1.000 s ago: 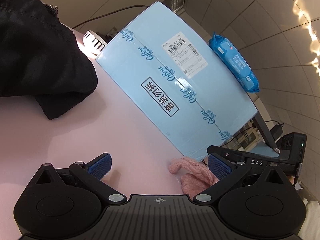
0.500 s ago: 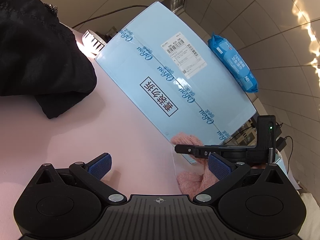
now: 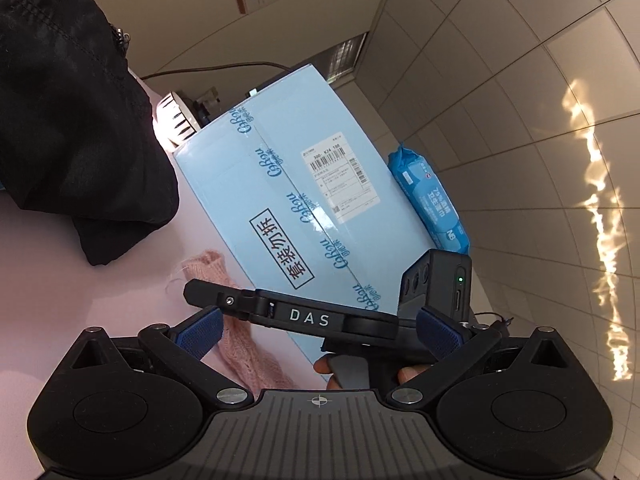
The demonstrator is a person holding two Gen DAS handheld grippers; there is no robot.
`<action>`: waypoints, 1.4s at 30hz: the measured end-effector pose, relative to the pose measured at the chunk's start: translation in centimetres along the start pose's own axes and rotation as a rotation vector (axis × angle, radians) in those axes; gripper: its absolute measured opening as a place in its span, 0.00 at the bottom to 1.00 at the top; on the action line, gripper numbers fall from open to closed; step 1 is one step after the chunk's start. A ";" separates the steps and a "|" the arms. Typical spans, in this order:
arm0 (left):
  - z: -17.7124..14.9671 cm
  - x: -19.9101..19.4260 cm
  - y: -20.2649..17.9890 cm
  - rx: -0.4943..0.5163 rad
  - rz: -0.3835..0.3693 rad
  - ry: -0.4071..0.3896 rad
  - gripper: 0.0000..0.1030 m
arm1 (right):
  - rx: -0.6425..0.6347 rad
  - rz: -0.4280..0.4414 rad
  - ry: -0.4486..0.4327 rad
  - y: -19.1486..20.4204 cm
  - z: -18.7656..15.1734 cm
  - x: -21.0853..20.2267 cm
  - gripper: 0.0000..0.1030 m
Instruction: Fold clothes
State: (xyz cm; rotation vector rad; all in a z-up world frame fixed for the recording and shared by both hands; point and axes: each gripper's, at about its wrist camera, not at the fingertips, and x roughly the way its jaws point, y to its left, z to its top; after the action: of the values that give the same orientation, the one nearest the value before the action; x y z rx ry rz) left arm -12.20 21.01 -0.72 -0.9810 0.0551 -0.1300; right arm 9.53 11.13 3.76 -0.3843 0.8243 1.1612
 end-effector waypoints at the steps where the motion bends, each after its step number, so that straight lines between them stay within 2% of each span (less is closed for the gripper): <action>1: 0.1 0.0 0.0 -0.003 -0.005 0.003 1.00 | 0.009 -0.008 -0.034 -0.1 -0.1 -0.6 0.59; 3: 0.2 -0.1 0.3 -0.023 -0.004 -0.005 1.00 | 0.060 -0.008 -0.131 -0.6 -0.2 -2.4 0.63; 4: 0.3 -0.2 0.4 -0.034 -0.003 -0.012 1.00 | 0.097 0.016 -0.171 -1.0 -0.3 -3.3 0.70; 6: 0.5 -0.3 0.6 -0.048 0.001 -0.026 1.00 | 0.195 0.109 -0.235 -2.2 -0.5 -5.3 0.78; 7: 0.5 -0.4 0.6 -0.051 0.004 -0.032 1.00 | 0.238 0.170 -0.234 -2.8 -0.6 -5.9 0.80; 9: 0.5 -0.4 0.7 -0.052 0.007 -0.036 1.00 | 0.296 0.288 -0.176 -3.8 -0.6 -5.8 0.81; 12: 0.6 -0.5 0.8 -0.058 0.008 -0.047 1.00 | 0.350 0.309 -0.121 -4.0 -1.1 -4.3 0.83; 14: 0.6 -0.5 0.8 -0.062 0.008 -0.054 1.00 | 0.413 0.356 -0.101 -4.3 -1.5 -3.1 0.83; 19: 0.8 -0.5 1.0 -0.072 0.010 -0.066 1.00 | 0.440 0.339 -0.051 -3.3 -2.5 0.7 0.86; 24: 0.8 -0.1 1.1 -0.076 -0.002 -0.050 1.00 | 0.494 0.345 -0.134 -2.9 -2.7 -0.3 0.85; 28: 0.7 -0.2 0.8 -0.057 -0.001 -0.054 1.00 | 0.543 0.280 -0.230 -3.8 -3.2 -3.0 0.85; 32: 0.8 -0.2 1.2 -0.082 0.026 -0.056 1.00 | 0.718 0.070 -0.384 -6.0 -6.5 -8.8 0.85; 35: 0.9 -0.1 1.7 -0.119 0.038 -0.043 1.00 | 0.783 0.020 -0.499 -6.5 -10.5 -15.6 0.86; 38: 0.8 0.3 1.6 -0.112 0.030 -0.014 1.00 | 0.814 -0.026 -0.586 -6.5 -15.4 -22.7 0.89; 40: 0.5 1.0 1.3 -0.095 0.004 0.050 1.00 | 0.832 -0.133 -0.603 -5.8 -19.8 -28.0 0.90; 42: 0.0 2.0 0.3 -0.029 -0.028 0.156 1.00 | 0.831 -0.237 -0.580 -4.8 -23.7 -31.7 0.91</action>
State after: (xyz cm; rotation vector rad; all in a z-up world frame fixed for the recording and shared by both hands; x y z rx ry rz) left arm -10.18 20.87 -0.93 -0.9993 0.1872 -0.2317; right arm 0.13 -26.97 11.06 0.5131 0.6498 0.5737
